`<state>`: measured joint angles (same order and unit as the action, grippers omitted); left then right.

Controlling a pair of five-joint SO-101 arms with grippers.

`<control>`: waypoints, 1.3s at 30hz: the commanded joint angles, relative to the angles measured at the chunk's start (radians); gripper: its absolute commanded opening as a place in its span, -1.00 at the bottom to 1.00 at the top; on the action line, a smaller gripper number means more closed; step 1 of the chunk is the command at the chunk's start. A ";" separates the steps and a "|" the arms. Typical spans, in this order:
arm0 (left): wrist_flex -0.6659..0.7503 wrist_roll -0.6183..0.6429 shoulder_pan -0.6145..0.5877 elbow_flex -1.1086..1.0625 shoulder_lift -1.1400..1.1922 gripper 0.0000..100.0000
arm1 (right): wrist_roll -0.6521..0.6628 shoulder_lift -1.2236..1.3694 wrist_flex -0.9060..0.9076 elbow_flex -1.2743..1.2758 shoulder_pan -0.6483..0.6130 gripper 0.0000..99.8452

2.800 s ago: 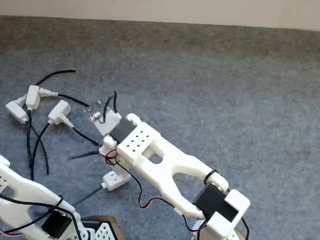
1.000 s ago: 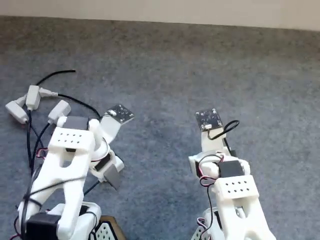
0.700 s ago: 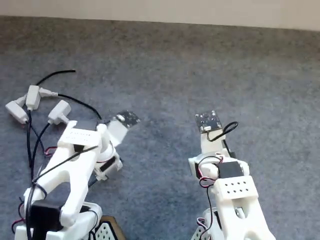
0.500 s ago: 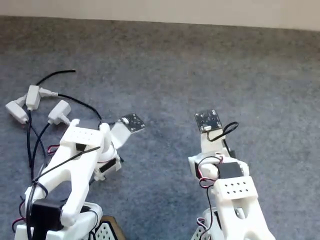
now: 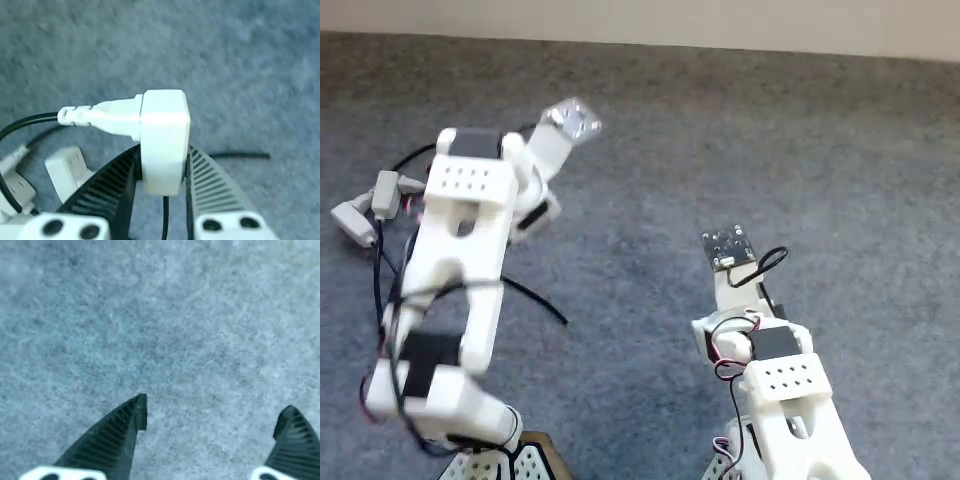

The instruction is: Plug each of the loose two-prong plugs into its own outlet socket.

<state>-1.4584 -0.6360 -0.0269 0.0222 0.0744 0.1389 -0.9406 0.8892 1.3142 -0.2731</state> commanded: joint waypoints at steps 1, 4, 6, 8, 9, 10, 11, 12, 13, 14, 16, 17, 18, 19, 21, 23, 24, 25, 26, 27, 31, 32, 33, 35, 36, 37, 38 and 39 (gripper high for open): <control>-0.043 0.012 -0.010 0.306 0.260 -0.98 | 0.009 -0.018 -0.038 0.002 -0.005 -0.24; -0.107 0.041 -0.012 0.472 0.409 -0.94 | 0.009 -0.018 -0.044 0.015 -0.007 -0.24; -0.144 0.110 -0.019 0.587 0.484 -0.78 | 0.009 -0.018 -0.044 0.013 -0.007 -0.24; -0.196 0.152 -0.028 0.694 0.541 -0.54 | 0.009 -0.018 -0.044 0.015 -0.007 -0.24; -0.227 0.164 -0.028 0.745 0.561 -0.43 | 0.009 -0.018 -0.044 0.015 -0.007 -0.24; -0.255 0.167 -0.030 0.789 0.576 -0.32 | 0.009 -0.018 -0.044 0.015 -0.007 -0.24; -0.282 0.166 -0.030 0.828 0.587 -0.26 | 0.009 -0.018 -0.044 0.015 -0.008 -0.24; -0.301 0.166 -0.031 0.852 0.593 -0.25 | 0.009 -0.018 -0.044 0.016 -0.008 -0.24; -0.305 0.166 -0.033 0.858 0.595 -0.28 | 0.009 -0.018 -0.044 0.016 -0.010 -0.24; -0.305 0.166 -0.038 0.858 0.595 -0.31 | 0.009 -0.018 -0.044 0.016 -0.010 -0.24; -0.307 0.167 -0.041 0.858 0.595 -0.37 | 0.009 -0.018 -0.044 0.016 -0.010 -0.24; -0.307 0.169 -0.044 0.858 0.595 -0.38 | 0.009 -0.018 -0.044 0.018 -0.010 -0.24; -0.307 0.170 -0.053 0.858 0.593 -0.39 | 0.009 -0.018 -0.044 0.018 -0.010 -0.24; -0.307 0.178 -0.064 0.863 0.591 -0.39 | 0.009 -0.018 -0.044 0.018 -0.010 -0.24; -0.307 0.218 -0.091 0.865 0.559 -0.39 | 0.009 -0.018 -0.044 0.018 -0.008 -0.24; -0.308 0.229 -0.113 0.857 0.504 -0.42 | 0.009 -0.019 -0.042 0.015 -0.008 -0.25; -0.308 0.229 -0.119 0.855 0.470 -0.48 | 0.009 -0.019 -0.038 0.015 -0.010 -0.29; -0.308 0.226 -0.125 0.848 0.433 -0.57 | 0.009 -0.019 -0.038 0.015 -0.010 -0.37; -0.308 0.226 -0.125 0.837 0.390 -0.67 | 0.009 -0.019 -0.038 0.015 -0.010 -0.49; -0.308 0.226 -0.122 0.817 0.346 -0.78 | 0.009 -0.019 -0.038 0.013 -0.010 -0.64; -0.305 0.230 -0.077 0.575 0.151 -0.97 | 0.008 -0.019 -0.038 0.013 -0.005 -0.96; -0.301 0.230 -0.065 0.479 0.099 -1.00 | 0.008 -0.019 -0.038 0.013 -0.005 -0.93; -0.299 0.230 -0.050 0.383 0.045 -0.99 | 0.008 -0.019 -0.038 0.013 -0.005 -0.95; -0.236 0.273 -0.031 0.193 -0.081 -0.99 | 0.008 -0.019 -0.038 0.013 -0.004 -0.99; -0.186 0.304 -0.031 0.099 -0.157 -0.99 | 0.008 -0.019 -0.038 0.013 -0.004 -0.99; -0.129 0.318 -0.031 0.007 -0.240 -0.99 | 0.008 -0.019 -0.038 0.012 -0.004 -0.99; -0.074 0.316 -0.030 -0.093 -0.328 -0.99 | 0.008 -0.021 -0.036 0.012 -0.002 -0.99; -0.026 0.316 -0.027 -0.188 -0.424 -0.99 | 0.008 -0.021 -0.036 0.010 -0.002 -0.99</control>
<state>-1.6594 -0.3460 -0.0698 0.1910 0.0023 0.1389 -0.9406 0.8631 1.3357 -0.2746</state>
